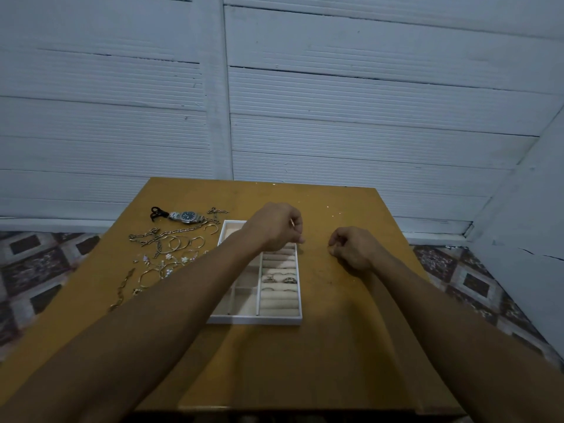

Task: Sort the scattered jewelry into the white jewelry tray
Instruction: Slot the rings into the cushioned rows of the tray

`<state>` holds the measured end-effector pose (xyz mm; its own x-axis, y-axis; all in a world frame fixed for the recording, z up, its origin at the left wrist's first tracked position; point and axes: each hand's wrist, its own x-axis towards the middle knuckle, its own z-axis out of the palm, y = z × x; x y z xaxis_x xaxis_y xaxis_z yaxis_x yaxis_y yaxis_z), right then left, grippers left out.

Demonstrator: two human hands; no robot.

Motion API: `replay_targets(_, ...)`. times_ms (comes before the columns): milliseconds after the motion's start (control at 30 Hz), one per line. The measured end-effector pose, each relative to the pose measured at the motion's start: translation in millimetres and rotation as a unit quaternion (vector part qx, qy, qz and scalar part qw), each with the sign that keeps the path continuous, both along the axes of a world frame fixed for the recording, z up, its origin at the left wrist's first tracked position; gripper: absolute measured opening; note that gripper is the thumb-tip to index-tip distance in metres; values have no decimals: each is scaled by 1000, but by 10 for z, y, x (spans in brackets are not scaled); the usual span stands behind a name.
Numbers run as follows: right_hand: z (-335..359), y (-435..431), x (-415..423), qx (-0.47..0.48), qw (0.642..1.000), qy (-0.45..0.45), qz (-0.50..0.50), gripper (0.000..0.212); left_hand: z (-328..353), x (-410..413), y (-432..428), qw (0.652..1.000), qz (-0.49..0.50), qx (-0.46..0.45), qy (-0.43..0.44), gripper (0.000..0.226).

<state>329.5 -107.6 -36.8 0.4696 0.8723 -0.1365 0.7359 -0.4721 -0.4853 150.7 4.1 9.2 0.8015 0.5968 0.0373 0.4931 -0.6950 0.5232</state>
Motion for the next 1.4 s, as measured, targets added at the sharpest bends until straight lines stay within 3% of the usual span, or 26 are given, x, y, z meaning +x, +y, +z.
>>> replay_targets(433, 8, -154, -201, 24, 999, -22, -24, 9, -17, -847, -150, 1000, 21, 13, -13, 10)
replay_targets(700, 54, -247, -271, -33, 999, -32, -4, 11, -65, -953, -266, 999, 34, 15, -10, 12)
replay_targets(1400, 155, -334, -492, -10, 1000, 22, 8, 6, -154, -974, -351, 999, 40, 11, -6, 10)
